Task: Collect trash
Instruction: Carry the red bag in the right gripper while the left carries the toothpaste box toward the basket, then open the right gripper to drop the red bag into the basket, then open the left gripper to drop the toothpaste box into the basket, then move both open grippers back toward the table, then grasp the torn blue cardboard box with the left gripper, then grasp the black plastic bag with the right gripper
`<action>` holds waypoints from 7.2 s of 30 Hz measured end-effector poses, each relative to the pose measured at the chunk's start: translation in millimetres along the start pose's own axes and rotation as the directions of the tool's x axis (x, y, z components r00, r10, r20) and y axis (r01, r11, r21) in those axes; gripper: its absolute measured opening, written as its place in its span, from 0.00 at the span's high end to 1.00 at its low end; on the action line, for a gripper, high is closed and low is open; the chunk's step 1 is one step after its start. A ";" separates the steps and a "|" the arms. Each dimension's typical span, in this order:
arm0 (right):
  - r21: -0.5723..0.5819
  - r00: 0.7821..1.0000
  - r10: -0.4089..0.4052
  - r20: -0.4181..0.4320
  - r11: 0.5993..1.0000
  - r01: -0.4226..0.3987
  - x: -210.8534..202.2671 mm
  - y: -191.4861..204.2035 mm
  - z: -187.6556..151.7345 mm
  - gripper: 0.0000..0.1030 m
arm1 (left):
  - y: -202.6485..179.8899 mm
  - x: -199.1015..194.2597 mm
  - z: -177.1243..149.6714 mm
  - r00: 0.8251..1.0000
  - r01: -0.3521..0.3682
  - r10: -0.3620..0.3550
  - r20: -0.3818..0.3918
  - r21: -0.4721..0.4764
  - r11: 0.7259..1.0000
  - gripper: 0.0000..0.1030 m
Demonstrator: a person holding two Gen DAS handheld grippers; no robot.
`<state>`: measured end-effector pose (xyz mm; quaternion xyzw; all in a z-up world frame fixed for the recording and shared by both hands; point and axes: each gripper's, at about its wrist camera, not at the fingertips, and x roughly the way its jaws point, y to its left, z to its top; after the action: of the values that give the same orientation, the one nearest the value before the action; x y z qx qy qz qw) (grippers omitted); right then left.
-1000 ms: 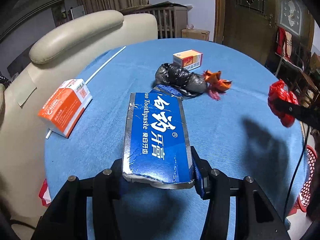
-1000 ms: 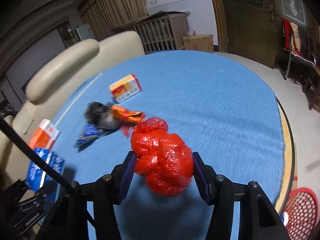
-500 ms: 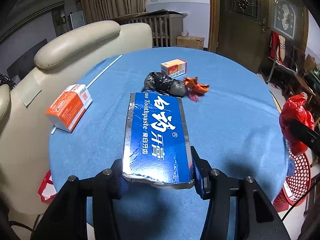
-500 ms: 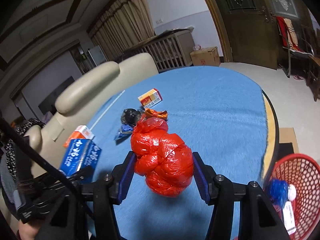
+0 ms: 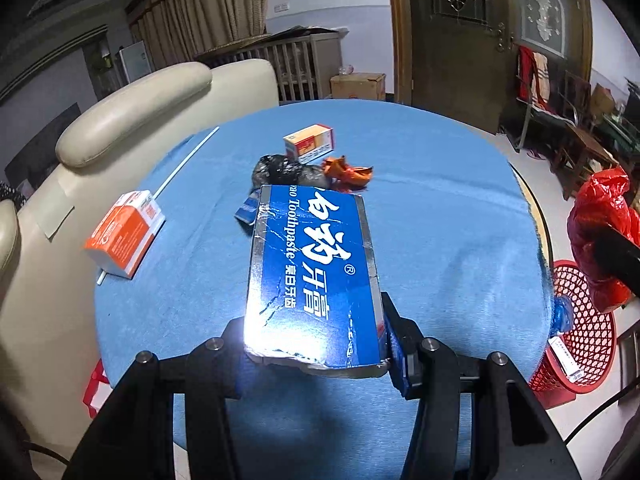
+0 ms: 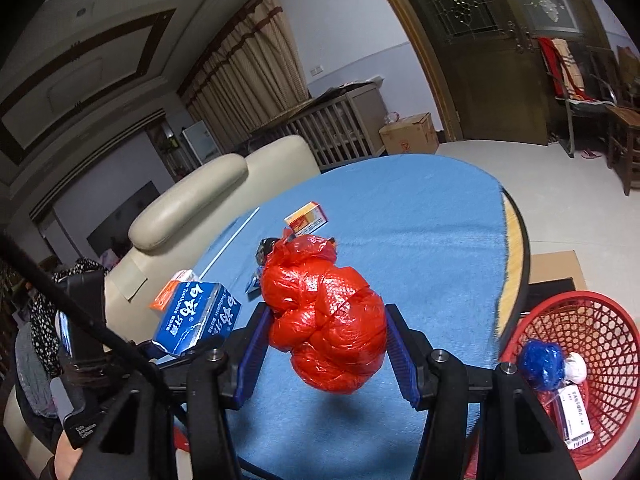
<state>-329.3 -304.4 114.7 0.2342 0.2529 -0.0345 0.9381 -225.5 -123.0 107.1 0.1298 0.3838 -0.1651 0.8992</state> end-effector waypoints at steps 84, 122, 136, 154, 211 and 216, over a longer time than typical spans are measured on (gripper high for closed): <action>0.184 0.992 -0.119 0.046 0.977 0.109 -56.1 -99.1 -16.2 0.43 | -105.1 4.1 2.0 0.997 0.072 -0.071 -0.013 0.188 0.979 0.48; 0.354 0.924 -0.359 -0.131 0.854 0.382 -67.0 -217.7 -38.6 0.39 | -200.2 32.2 2.2 0.978 0.206 -0.186 -0.093 0.320 0.925 0.48; 0.422 0.881 -0.445 -0.161 0.776 0.468 -82.3 -262.1 -43.1 0.25 | -263.5 37.7 -4.5 0.944 0.329 -0.284 -0.169 0.401 0.855 0.47; 0.453 0.872 -0.481 -0.092 0.759 0.467 -117.5 -259.8 -31.7 0.25 | -257.5 50.1 -1.3 0.862 0.492 -0.415 -0.292 0.279 0.825 0.30; -0.167 0.904 -0.171 -0.392 0.979 0.113 182.2 16.2 -0.8 0.25 | 118.3 223.2 86.4 0.969 0.210 -0.198 -0.147 0.071 0.975 0.32; -0.230 0.936 -0.114 -0.334 0.972 0.037 213.9 54.1 33.1 0.25 | 145.7 194.3 58.8 0.977 0.162 -0.164 -0.133 -0.029 0.986 0.32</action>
<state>-118.2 -260.0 57.8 0.1213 0.4242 -0.0009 0.8974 -3.2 -49.6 19.8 0.1007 0.4543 -0.2257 0.8559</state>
